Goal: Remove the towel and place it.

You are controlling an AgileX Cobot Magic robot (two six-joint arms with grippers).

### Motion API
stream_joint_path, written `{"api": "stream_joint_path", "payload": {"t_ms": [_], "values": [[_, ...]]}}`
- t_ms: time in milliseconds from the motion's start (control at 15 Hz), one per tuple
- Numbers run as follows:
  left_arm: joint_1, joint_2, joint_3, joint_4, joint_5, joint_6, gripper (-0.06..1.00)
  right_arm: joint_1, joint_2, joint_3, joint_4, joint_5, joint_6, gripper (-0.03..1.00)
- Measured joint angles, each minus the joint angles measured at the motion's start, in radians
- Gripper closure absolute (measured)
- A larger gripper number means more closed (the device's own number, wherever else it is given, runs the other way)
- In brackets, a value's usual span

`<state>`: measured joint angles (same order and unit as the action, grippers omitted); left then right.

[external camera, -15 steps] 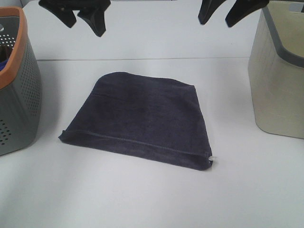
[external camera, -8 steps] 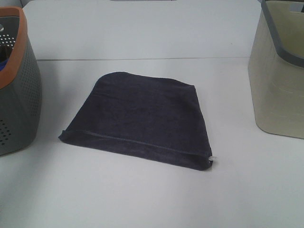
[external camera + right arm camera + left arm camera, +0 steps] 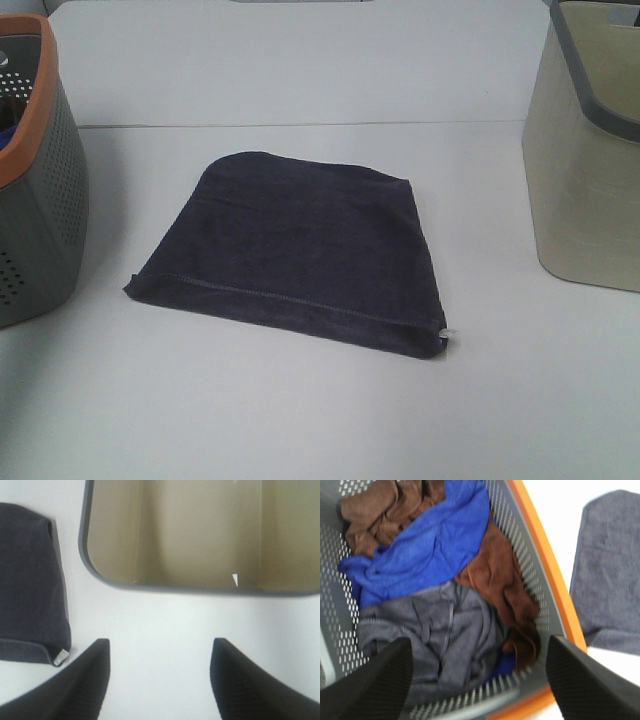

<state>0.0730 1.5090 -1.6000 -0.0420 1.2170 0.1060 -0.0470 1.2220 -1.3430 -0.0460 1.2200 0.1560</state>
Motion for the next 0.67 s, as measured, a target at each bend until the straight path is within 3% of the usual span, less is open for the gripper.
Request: {"api": "stream_joint_path", "payload": {"t_ms": [67,467,533,667], "values": [[0.000,0.000,0.000,0.000,0.000,0.000,0.24,0.000,0.000,0.000,0.000,0.000,0.000,0.37],[0.000,-0.396,0.379,0.004,0.001,-0.011,0.24,0.000,-0.561,0.542,0.004,0.008,0.052,0.37],[0.000,-0.455,0.441,0.013,-0.001,-0.015,0.24,0.000,-0.666,0.591,-0.011,0.009,0.052,0.37],[0.000,-0.660,0.602,0.042,-0.025,-0.018,0.24,0.000,-0.896,0.628,-0.142,0.008,0.052,0.37]]}}
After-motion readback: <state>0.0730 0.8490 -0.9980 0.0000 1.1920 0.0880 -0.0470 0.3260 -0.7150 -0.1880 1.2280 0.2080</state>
